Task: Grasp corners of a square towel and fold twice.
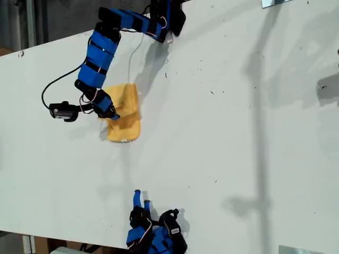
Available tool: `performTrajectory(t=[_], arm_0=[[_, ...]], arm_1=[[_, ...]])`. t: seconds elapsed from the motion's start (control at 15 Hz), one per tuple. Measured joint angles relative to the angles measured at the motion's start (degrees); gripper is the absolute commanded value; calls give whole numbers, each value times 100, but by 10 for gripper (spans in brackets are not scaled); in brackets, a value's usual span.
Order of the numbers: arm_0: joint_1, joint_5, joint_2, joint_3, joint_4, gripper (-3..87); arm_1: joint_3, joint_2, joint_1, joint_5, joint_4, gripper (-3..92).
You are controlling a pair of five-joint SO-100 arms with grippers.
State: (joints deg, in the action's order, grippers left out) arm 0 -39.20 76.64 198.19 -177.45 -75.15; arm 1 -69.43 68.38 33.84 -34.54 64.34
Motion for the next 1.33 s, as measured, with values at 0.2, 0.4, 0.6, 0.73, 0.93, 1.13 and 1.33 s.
performTrajectory(t=[0.2, 0.4, 0.6, 0.73, 0.93, 1.13, 1.33], arm_0=[[0, 0, 0, 0, 0, 280], [0, 0, 0, 0, 0, 280], [0, 0, 0, 0, 0, 280], [0, 0, 0, 0, 0, 280], [0, 0, 0, 0, 0, 280], [0, 0, 0, 0, 0, 281], [0, 0, 0, 0, 0, 303]], arm_1=[[923, -940, -9, 123, -475, -1], [1257, -1292, -35, 132, -765, 100], [1257, -1292, -105, 299, -773, 308], [1257, -1292, -211, 369, -721, 334], [1257, -1248, -246, 387, -404, 347], [721, -334, -255, 352, -264, 357], [-1503, 2276, -299, -105, -431, 356]])
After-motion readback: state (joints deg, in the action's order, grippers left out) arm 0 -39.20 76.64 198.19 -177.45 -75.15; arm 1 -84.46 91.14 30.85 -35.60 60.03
